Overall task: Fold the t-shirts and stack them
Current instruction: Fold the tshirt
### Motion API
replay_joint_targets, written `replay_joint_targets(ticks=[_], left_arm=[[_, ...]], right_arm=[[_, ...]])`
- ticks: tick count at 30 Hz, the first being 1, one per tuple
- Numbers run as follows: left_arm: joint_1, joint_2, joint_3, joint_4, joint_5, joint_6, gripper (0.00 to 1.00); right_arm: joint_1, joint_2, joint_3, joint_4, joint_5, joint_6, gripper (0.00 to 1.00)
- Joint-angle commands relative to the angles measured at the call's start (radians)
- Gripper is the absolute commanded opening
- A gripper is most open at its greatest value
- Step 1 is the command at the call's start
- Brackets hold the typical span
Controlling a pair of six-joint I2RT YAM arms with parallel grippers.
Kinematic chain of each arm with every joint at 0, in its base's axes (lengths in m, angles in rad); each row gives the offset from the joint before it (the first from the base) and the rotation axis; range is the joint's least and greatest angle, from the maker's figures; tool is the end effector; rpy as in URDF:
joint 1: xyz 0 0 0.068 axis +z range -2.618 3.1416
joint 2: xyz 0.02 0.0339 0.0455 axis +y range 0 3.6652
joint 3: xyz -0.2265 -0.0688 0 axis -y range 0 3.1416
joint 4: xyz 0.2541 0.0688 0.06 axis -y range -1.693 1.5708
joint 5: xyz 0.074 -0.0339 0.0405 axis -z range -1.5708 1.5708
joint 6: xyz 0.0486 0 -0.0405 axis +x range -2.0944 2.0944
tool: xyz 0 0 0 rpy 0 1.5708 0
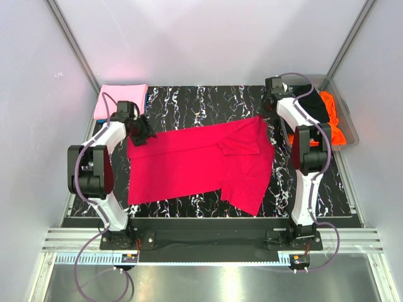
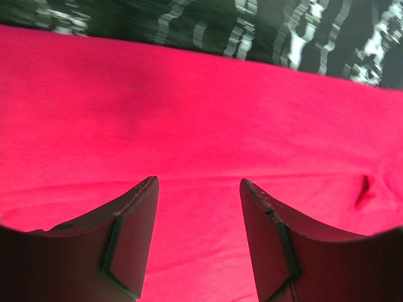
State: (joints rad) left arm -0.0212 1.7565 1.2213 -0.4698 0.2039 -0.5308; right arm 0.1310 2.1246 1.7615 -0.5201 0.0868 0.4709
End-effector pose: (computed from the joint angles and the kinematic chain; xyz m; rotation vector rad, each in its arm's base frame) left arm 0.3759 -0.0178 0.1555 -0.5836 2.5489 -0.4643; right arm 0.4721 0.0580 0.1774 0.4530 2.4138 0.1588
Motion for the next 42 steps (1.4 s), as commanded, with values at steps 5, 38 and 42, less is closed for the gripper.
replay_joint_targets(ticks=[5,38,42], left_arm=[[0.084,0.040,-0.002,0.037,0.005,0.012,0.60],[0.129,-0.224,-0.099,-0.154,-0.057,0.046,0.70],[0.080,-0.508,-0.297,-0.205,-0.128,-0.023,0.68]], right_arm=[[0.013,0.133,0.142,-0.008,0.001,0.017,0.07],[0.050,0.174,0.535,-0.428,0.116,-0.100,0.52],[0.067,0.011,0.312,-0.439,0.070,-0.071,0.54]])
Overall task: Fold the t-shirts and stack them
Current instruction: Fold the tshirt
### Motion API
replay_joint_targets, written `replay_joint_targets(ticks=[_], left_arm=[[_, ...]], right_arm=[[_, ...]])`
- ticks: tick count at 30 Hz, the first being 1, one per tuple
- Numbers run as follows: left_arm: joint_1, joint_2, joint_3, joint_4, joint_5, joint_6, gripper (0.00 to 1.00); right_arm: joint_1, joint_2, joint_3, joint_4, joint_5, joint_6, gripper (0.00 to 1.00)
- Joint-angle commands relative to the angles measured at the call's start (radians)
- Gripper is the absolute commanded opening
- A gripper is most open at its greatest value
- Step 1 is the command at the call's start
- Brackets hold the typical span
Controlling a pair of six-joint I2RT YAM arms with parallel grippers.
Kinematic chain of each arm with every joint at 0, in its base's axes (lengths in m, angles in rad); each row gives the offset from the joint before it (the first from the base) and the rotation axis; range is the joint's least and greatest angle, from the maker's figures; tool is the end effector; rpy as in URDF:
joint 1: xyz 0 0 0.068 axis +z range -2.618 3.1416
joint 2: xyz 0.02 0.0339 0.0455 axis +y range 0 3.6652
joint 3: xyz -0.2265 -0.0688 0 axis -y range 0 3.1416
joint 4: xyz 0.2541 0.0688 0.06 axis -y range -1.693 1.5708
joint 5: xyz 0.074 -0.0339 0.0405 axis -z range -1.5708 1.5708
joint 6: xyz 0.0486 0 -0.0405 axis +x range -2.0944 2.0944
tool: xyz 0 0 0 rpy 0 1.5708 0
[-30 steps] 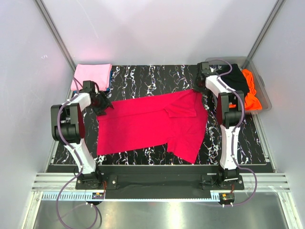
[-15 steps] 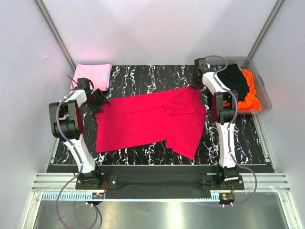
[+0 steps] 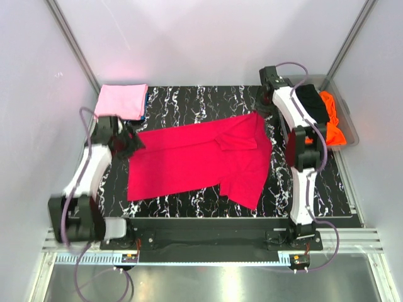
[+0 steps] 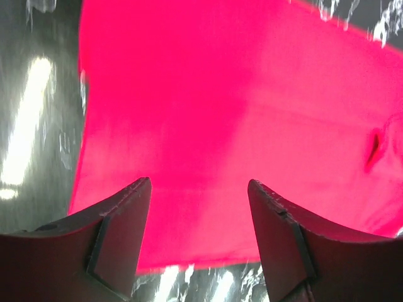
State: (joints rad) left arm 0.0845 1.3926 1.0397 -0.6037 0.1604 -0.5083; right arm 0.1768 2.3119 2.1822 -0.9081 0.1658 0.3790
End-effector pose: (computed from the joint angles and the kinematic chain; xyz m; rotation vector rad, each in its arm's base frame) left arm 0.3089 0.0184 0.2052 -0.6825 2.4573 -0.3704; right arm 0.4883 0.0791 0.2022 0.3193 2.5661 -0.0130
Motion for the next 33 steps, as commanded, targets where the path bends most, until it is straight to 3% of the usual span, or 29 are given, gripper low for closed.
replay_joint_targets(ticks=[1,7,10,15,22,27,33], left_arm=[[-0.034,-0.200,-0.154,-0.083,-0.100,-0.086,0.67],[-0.042,-0.472,-0.366,-0.275,-0.232,-0.297,0.64],[-0.032,-0.454,-0.388,-0.359,-0.257,-0.367,0.65],[0.040,-0.382,-0.391,-0.381,-0.263,-0.417,0.62],[0.119,-0.294,-0.337,-0.392,-0.334,-0.389,0.59],[0.139,-0.268,-0.371,-0.366,-0.297,-0.386,0.50],[0.146,-0.227,-0.391,-0.277,-0.233,-0.346,0.48]], right_arm=[[0.027,-0.248,-0.160,-0.049,-0.035,0.034,0.54],[0.167,-0.530,-0.593,0.084,-0.133,0.096,0.54],[0.239,-0.615,-0.729,0.095,-0.163,0.142,0.54],[0.247,-0.739,-0.945,0.135,-0.203,0.190,0.54],[0.228,-0.887,-1.118,0.182,-0.258,0.245,0.54],[0.162,-0.936,-1.184,0.193,-0.278,0.261,0.53],[0.113,-0.976,-1.199,0.193,-0.296,0.248,0.53]])
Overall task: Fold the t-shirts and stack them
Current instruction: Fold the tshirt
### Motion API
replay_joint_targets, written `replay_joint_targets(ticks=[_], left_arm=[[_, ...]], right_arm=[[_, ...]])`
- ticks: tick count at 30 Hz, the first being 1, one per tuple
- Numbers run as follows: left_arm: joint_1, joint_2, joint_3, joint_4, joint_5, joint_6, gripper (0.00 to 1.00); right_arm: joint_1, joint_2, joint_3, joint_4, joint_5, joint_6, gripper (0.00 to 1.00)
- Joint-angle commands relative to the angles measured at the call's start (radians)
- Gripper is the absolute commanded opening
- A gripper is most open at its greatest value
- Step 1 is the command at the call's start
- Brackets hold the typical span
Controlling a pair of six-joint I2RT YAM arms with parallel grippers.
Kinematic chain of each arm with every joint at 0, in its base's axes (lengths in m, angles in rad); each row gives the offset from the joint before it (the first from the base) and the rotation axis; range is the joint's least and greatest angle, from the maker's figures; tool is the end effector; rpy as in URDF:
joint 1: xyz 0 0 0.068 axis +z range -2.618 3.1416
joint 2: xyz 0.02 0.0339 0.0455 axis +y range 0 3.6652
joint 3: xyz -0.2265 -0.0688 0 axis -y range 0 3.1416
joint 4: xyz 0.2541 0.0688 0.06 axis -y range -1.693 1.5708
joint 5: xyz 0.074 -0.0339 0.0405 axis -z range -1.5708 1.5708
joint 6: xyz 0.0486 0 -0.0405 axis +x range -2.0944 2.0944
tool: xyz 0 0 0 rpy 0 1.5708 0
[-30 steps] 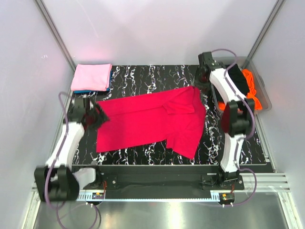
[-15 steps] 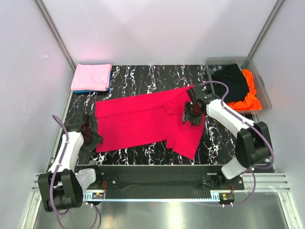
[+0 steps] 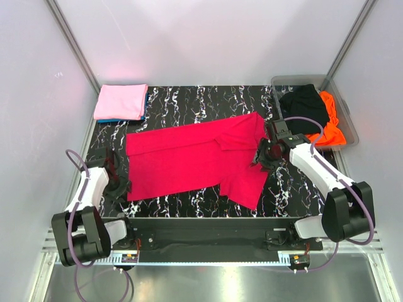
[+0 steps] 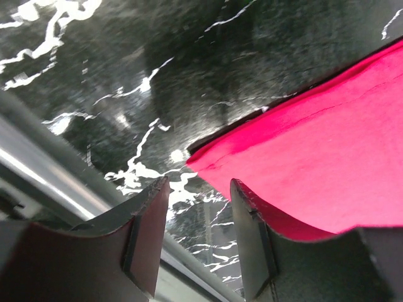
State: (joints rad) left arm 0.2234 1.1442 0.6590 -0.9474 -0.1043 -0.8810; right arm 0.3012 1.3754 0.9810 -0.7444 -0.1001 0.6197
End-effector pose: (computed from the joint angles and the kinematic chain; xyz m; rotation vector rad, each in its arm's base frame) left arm 0.1899 0.0483 0.1331 -1.5704 2.5282 0.0805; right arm 0.2706 0.0892 0.1823 0.4095 2.7415 0.3946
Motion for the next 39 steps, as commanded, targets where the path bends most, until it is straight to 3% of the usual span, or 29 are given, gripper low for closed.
replay_joint_targets(ticks=[1,14,21,25,31,39], left_arm=[[0.007,0.034,-0.012,0.071,0.034,0.030,0.48],[0.008,0.149,-0.033,0.121,0.028,0.024,0.38],[0.008,0.173,-0.055,0.131,0.026,0.005,0.27],[0.016,0.183,-0.052,0.133,0.025,0.008,0.15],[0.025,0.181,-0.033,0.130,0.052,0.030,0.03],[0.025,0.158,-0.038,0.130,0.080,0.040,0.00]], right_arm=[[-0.014,-0.041,0.002,0.030,-0.030,0.009,0.53],[-0.036,-0.070,-0.059,0.042,-0.038,0.081,0.53],[-0.092,-0.105,-0.120,0.042,-0.050,0.155,0.53],[-0.143,-0.096,-0.180,0.048,-0.072,0.229,0.55],[-0.145,-0.075,-0.208,0.045,-0.010,0.232,0.53],[-0.145,-0.075,-0.255,0.026,0.025,0.241,0.49]])
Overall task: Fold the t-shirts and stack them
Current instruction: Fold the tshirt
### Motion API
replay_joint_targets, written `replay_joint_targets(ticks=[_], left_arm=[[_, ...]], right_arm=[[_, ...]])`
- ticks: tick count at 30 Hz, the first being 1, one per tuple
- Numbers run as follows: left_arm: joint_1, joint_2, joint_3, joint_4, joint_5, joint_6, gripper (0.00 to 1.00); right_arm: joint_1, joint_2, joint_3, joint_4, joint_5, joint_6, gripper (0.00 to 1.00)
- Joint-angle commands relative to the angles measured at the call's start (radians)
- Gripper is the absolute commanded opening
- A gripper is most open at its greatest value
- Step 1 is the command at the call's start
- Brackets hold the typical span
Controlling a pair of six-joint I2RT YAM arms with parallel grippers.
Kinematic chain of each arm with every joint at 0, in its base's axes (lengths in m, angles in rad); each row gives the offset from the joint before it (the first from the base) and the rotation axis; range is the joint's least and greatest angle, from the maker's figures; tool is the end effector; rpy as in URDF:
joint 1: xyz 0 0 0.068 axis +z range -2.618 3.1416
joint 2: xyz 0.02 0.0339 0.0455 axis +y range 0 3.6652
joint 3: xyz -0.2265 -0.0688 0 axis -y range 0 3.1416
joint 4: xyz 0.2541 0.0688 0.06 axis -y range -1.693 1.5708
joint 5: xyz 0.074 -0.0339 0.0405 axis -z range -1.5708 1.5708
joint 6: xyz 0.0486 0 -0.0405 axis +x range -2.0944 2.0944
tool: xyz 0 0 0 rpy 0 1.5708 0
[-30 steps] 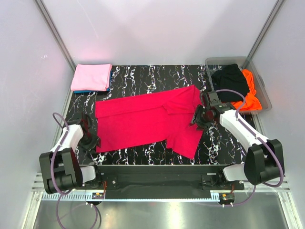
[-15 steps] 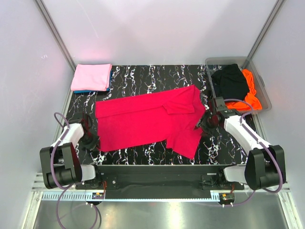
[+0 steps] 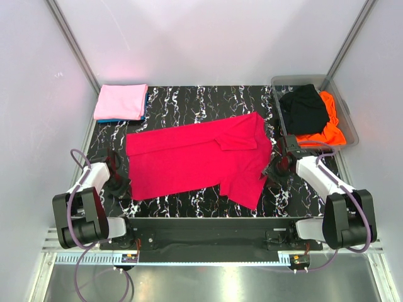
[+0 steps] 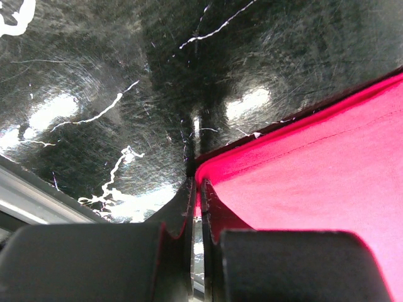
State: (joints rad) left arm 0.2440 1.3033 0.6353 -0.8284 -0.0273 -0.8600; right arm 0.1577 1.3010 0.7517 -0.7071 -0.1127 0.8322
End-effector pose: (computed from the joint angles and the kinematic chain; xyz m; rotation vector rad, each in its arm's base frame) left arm 0.1995 0.0510 0.0994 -1.6072 2.6068 0.0053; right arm 0.2416 0.0440 0.1340 0.9339 2.7417 0.3618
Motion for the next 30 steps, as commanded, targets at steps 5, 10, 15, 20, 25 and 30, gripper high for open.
replay_joint_targets(ticks=[5,10,15,20,25,30], left_arm=[[0.005,-0.003,-0.014,0.017,0.013,0.022,0.00],[0.005,0.022,0.000,0.020,0.021,0.033,0.00],[0.003,0.013,-0.003,0.023,0.021,0.026,0.00],[0.005,0.011,0.004,0.020,0.021,0.024,0.00],[0.005,0.007,0.018,0.017,0.021,0.022,0.00],[0.006,0.002,0.017,0.014,0.021,0.026,0.00]], right_arm=[[0.014,0.076,-0.066,0.052,0.030,0.039,0.49],[0.081,0.093,-0.069,0.066,0.074,0.067,0.49],[0.105,0.138,-0.060,0.077,0.108,0.082,0.48],[0.155,0.187,-0.035,0.064,0.174,0.130,0.43],[0.160,0.222,-0.025,0.060,0.197,0.162,0.31],[0.160,0.192,-0.046,0.075,0.211,0.150,0.12]])
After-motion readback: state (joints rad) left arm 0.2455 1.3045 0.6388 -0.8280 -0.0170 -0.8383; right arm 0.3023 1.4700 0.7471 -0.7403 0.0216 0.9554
